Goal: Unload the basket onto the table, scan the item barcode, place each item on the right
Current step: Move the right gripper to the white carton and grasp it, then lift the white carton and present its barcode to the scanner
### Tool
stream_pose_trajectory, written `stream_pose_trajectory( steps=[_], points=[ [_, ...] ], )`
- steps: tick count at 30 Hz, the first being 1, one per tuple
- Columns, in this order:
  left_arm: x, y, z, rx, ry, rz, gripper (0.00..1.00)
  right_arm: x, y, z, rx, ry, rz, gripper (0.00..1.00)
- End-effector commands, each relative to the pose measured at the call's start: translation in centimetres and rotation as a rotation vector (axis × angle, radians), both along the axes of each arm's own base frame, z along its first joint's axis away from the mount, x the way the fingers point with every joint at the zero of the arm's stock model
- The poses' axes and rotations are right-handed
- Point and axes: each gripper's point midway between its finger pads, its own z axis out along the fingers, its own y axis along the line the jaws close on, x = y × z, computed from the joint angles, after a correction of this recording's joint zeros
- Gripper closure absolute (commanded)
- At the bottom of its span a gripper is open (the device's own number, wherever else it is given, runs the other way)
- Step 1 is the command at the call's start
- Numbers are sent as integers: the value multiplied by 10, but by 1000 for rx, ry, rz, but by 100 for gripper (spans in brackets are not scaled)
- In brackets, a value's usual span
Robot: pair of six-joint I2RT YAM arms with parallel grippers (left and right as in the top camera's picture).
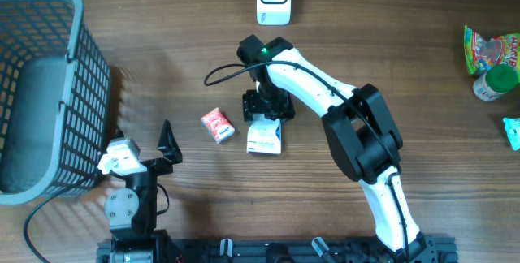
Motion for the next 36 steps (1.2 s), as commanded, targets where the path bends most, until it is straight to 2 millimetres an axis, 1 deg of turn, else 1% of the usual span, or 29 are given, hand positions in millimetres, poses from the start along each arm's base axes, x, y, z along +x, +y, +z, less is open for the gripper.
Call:
stream_pose_trajectory(
  steps=[1,4,7,8,12,14,18,20,25,26,28,30,32,34,36],
  points=[
    [0,-3,-2,-6,3,-14,0,-22,30,4,289,183,107,26],
    [0,-3,-2,-6,3,-14,0,-19,35,27,499,215,171,26],
    [0,-3,-2,-6,3,-14,0,-6,34,42,644,213,153,26],
    [0,-3,-2,-7,3,-14,0,-1,35,50,715,208,147,26],
    [0,-3,-2,-6,3,-14,0,24,46,88,1043,123,164,26],
    [0,-3,-2,-6,3,-14,0,34,52,103,1158,75,179,26],
    [0,-3,-2,-7,3,-14,0,48,64,135,1376,21,213,26],
    [0,-3,-2,-6,3,-14,0,52,67,139,1389,37,197,27],
    [0,-3,-2,-7,3,-14,0,58,69,138,1362,66,158,27],
    [0,-3,-2,-7,3,-14,0,59,69,133,1333,54,156,28],
    [0,-3,-2,-6,3,-14,0,65,69,116,1234,17,144,29],
    [0,-3,-2,-6,3,-14,0,71,68,105,1170,-23,145,29],
    [0,-3,-2,-6,3,-14,0,81,62,100,1099,-74,134,31],
    [0,-3,-2,-6,3,-14,0,89,55,100,1035,-113,110,32],
    [0,-3,-2,-7,3,-14,0,96,48,118,1026,-164,110,32]
  ],
)
